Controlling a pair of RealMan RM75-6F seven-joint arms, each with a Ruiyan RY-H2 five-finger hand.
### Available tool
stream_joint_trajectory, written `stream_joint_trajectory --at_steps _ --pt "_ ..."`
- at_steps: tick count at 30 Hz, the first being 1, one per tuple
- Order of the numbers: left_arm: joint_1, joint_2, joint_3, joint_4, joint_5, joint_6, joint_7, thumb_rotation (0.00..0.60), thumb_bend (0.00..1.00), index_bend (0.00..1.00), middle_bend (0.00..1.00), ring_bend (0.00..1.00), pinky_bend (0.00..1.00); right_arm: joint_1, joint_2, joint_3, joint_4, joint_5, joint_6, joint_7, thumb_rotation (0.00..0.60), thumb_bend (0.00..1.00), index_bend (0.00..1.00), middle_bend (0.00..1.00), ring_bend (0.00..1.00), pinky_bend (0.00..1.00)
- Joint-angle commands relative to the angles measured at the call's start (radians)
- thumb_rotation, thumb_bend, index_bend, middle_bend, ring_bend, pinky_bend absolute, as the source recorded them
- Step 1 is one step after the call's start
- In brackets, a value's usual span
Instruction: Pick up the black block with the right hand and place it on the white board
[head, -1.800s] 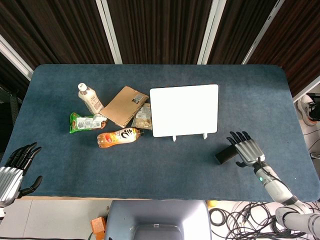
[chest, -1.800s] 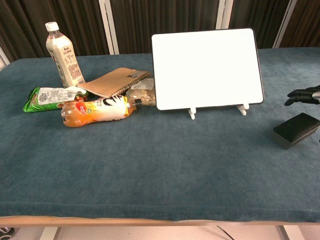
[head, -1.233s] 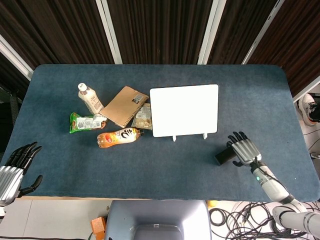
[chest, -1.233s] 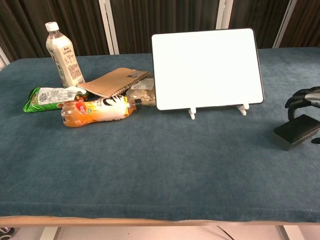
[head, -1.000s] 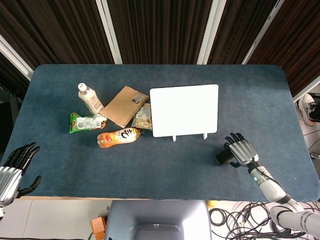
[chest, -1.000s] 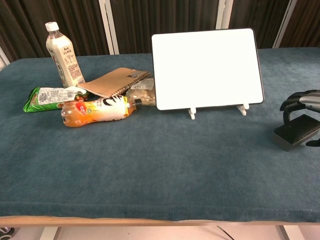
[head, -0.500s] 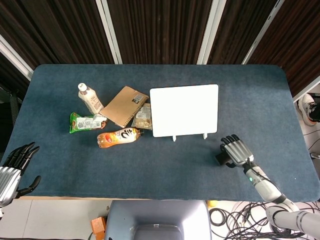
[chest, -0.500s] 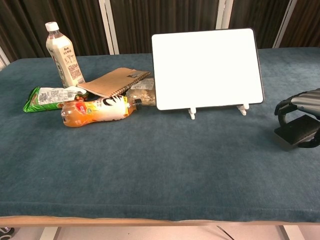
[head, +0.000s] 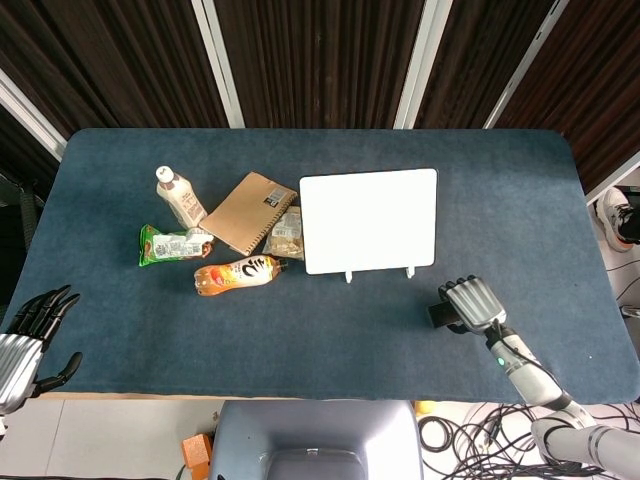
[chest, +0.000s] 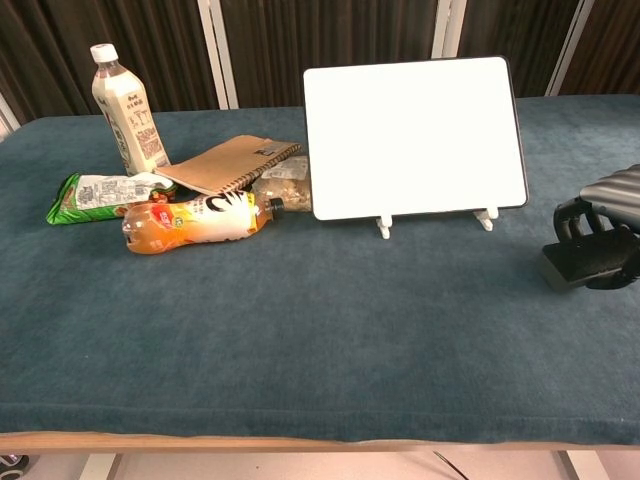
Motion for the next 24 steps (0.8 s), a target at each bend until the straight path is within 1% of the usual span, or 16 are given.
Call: stream_joint_trajectory --at_steps 1,4,8,13,15,19,24 --pt "0.000 0.001 -0.001 0.000 0.000 0.002 -0.002 0.600 0.37 0.00 0.00 0.00 0.09 -0.008 -0.014 0.001 0.021 -0.021 0.037 0.017 0.600 0.19 0.91 0.57 0.59 0.57" --pt "0.001 0.001 -0.001 0.000 0.000 0.004 -0.005 0.600 0.37 0.00 0.00 0.00 0.09 -0.014 -0.028 0.015 0.038 -0.043 0.096 0.036 0.600 0.19 0.93 0.58 0.60 0.58" --pt "0.001 0.002 -0.001 0.000 0.001 0.004 -0.007 0.600 0.37 0.00 0.00 0.00 0.09 -0.011 -0.069 0.058 0.077 -0.060 0.187 0.013 0.600 0.20 0.93 0.58 0.60 0.59" --pt "-0.003 -0.001 0.000 0.000 0.000 -0.004 -0.003 0.600 0.37 0.00 0.00 0.00 0.09 0.042 -0.151 0.146 0.128 -0.066 0.276 -0.093 0.600 0.19 0.93 0.58 0.60 0.59" --pt "-0.005 -0.003 0.000 0.000 0.001 -0.007 0.000 0.600 0.37 0.00 0.00 0.00 0.09 0.072 -0.187 0.180 0.159 -0.056 0.283 -0.131 0.600 0.20 0.93 0.58 0.60 0.58" --pt "-0.006 -0.003 -0.001 0.000 0.000 -0.009 0.003 0.600 0.37 0.00 0.00 0.00 0.09 0.153 -0.275 0.246 0.252 -0.021 0.259 -0.198 0.600 0.19 0.93 0.58 0.60 0.58" --pt "-0.006 -0.002 -0.003 0.002 -0.007 -0.008 -0.003 0.600 0.37 0.00 0.00 0.00 0.09 0.238 -0.378 0.281 0.400 -0.003 0.241 -0.265 0.600 0.20 0.93 0.58 0.60 0.58"
